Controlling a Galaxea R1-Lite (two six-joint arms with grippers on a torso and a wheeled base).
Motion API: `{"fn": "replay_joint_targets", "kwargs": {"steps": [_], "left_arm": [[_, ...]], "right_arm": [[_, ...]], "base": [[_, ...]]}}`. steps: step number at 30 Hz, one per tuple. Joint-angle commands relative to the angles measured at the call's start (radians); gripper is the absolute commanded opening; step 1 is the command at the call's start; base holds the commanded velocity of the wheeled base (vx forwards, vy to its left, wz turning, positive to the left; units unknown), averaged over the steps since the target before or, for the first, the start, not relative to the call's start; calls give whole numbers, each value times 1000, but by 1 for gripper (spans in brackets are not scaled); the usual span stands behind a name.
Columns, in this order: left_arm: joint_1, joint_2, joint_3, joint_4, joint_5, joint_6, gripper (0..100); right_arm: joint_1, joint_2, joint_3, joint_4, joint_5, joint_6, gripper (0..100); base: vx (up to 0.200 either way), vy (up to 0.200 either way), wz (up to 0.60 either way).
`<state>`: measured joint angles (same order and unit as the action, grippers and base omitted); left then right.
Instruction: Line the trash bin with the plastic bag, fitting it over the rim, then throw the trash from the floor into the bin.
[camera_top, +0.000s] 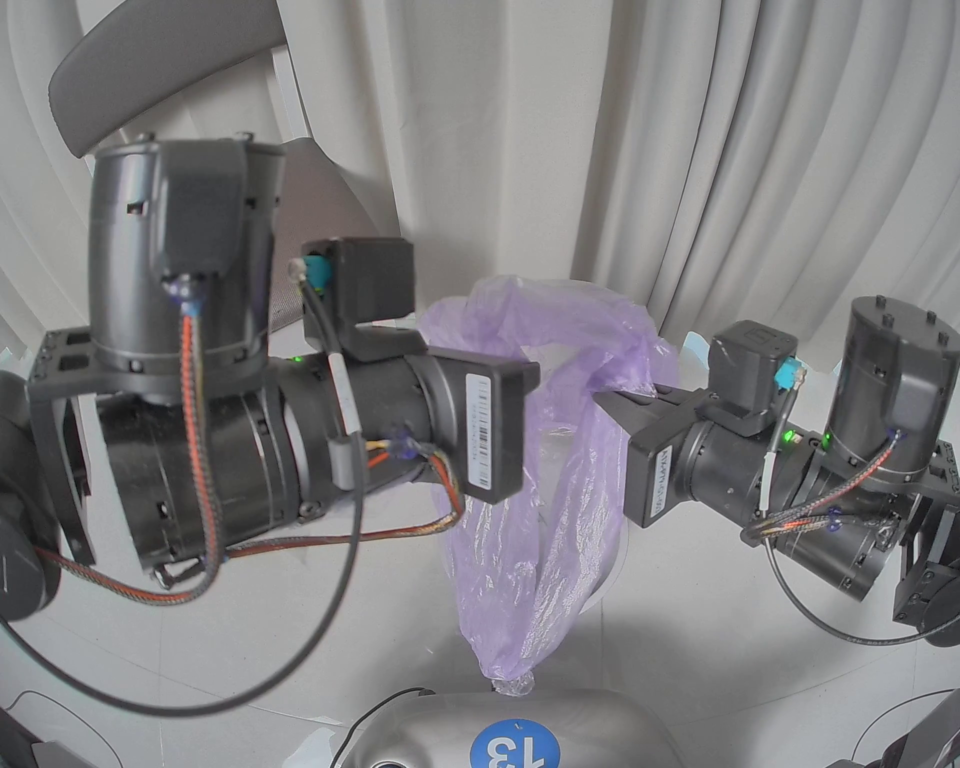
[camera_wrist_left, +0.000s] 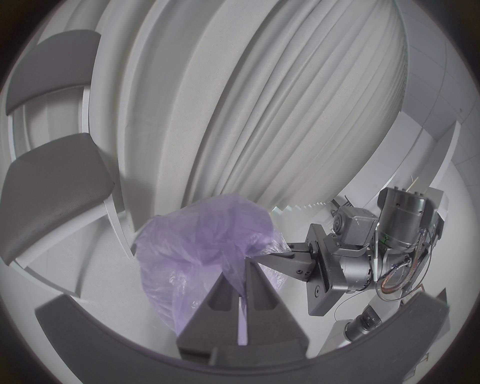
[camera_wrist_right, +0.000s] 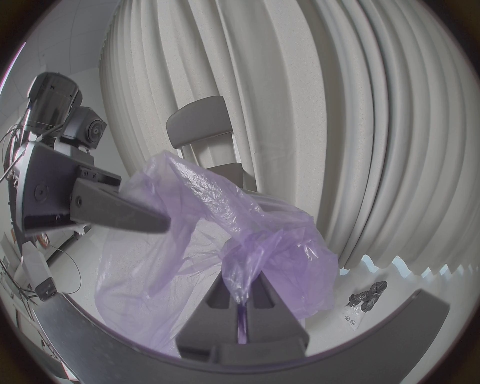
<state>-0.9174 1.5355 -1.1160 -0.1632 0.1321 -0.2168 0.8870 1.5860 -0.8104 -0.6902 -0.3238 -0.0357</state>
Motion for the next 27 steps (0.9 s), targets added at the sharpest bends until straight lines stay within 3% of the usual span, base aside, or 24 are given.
{"fn": "replay_joint_targets", "kwargs": {"steps": [1,8,14,16,20,27], "left_arm": [[8,35,15,1,-5,-13,0],[19,132,33,-75,-9,-162,0],[19,190,71,-148,-11,-168,0],[20,247,97,-239,-19,-171,0],[25,296,127,-309,-25,-170,0],[60,406,179,-424,-105,-217,0]], "right_arm": [[-2,40,-4,1,0,-1,0],[-48,45,16,63,2,-3,0],[-60,48,39,67,2,-3,0],[-80,63,66,67,5,-3,0],[-103,83,96,60,49,10,0],[-122,180,146,17,68,22,0]], "base": [[0,0,0],[0,0,0],[0,0,0],[0,0,0],[0,0,0],[0,0,0]]}}
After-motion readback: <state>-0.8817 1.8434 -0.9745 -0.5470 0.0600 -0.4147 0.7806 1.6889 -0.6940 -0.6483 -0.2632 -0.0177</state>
